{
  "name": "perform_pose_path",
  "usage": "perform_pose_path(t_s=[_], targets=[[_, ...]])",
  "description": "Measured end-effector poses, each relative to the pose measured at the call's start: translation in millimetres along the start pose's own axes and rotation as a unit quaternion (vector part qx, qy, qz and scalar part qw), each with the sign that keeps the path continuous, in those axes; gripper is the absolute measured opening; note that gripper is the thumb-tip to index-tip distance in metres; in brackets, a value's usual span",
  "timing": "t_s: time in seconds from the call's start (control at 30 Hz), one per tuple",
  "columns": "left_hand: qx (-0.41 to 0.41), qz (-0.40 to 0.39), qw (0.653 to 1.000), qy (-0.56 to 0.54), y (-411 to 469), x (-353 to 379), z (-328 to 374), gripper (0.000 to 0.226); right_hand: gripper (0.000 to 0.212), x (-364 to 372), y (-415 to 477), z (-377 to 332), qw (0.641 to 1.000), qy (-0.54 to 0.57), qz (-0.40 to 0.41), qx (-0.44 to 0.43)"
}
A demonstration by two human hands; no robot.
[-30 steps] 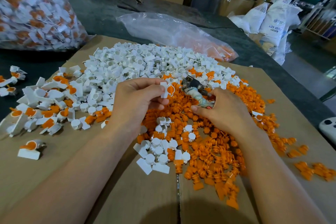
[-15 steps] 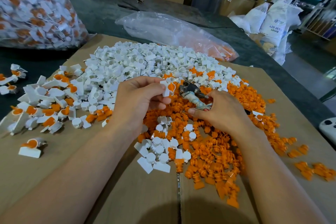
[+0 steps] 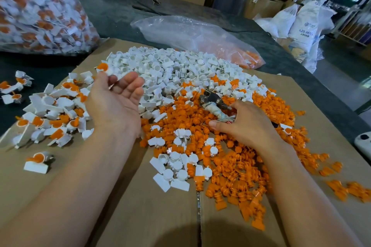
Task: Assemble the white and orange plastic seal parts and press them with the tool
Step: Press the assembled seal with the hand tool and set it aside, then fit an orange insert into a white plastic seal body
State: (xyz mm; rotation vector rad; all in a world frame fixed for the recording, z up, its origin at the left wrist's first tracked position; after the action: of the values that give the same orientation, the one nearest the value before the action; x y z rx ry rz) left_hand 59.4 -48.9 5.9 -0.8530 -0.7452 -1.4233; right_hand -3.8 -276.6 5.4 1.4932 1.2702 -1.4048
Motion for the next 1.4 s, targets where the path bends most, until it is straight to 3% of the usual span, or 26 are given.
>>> perform_pose_path(t_s=[0.27, 0.4, 0.5, 0.57, 0.67, 0.8, 0.87, 0.97, 1.17, 1.23, 1.27, 1.4], targets=[[0.048, 0.088, 0.992, -0.071, 6.9, -15.6, 14.7, 0.019, 0.081, 0.2, -0.9, -0.2, 1.000, -0.004, -0.001, 0.000], [0.055, 0.091, 0.992, -0.070, 10.3, -18.0, 17.0, 0.027, 0.079, 0.0, -1.3, -0.1, 1.000, -0.002, 0.001, -0.003], [0.016, 0.079, 0.997, 0.000, 9.5, -15.6, 14.5, 0.024, 0.077, 0.4, -0.8, 0.8, 1.000, 0.001, 0.001, -0.002], [-0.008, 0.047, 0.988, 0.145, 6.8, -10.0, 12.7, 0.012, 0.077, 0.9, -0.2, 1.0, 1.000, 0.002, -0.001, 0.000], [0.003, -0.043, 0.914, 0.404, 3.6, 1.7, 6.5, 0.015, 0.082, 1.8, 0.2, 1.4, 1.000, 0.000, -0.004, -0.001], [0.090, -0.110, 0.684, 0.716, -0.3, 11.1, -5.4, 0.012, 0.085, 2.3, -0.1, 2.9, 1.000, 0.004, -0.011, -0.001], [0.097, -0.119, 0.606, 0.781, 0.9, 10.5, -11.4, 0.017, 0.085, 2.6, 0.2, 3.0, 1.000, 0.009, -0.014, -0.002], [0.082, -0.118, 0.546, 0.826, 2.0, 10.3, -14.9, 0.021, 0.085, 2.1, 0.9, 3.9, 1.000, 0.015, -0.018, -0.002], [0.070, -0.112, 0.478, 0.868, 4.1, 8.4, -15.0, 0.020, 0.084, 1.7, 1.2, 7.2, 0.999, 0.035, -0.015, -0.005], [0.086, -0.112, 0.475, 0.869, 4.2, 9.0, -14.5, 0.016, 0.085, 2.0, 1.5, 7.8, 0.999, 0.040, -0.017, -0.003], [0.106, -0.113, 0.492, 0.856, 3.6, 10.0, -13.3, 0.014, 0.086, 2.1, 1.6, 7.9, 0.999, 0.041, -0.018, -0.001], [0.128, -0.144, 0.659, 0.727, -3.5, 16.6, -10.0, 0.016, 0.088, 1.2, 2.3, 5.9, 0.999, 0.028, -0.021, 0.001]])
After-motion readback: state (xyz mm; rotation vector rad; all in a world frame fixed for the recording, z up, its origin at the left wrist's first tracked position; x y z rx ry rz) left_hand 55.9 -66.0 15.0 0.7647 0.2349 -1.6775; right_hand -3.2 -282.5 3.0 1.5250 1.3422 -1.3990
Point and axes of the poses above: each hand's wrist, its own y-axis towards the middle knuckle, its own x-axis out of the palm, z = x × y, the point moved 4 cm from there along y, towards the middle knuckle, and after that the axes turned 14 degrees about -z, right-handed, at the moved point
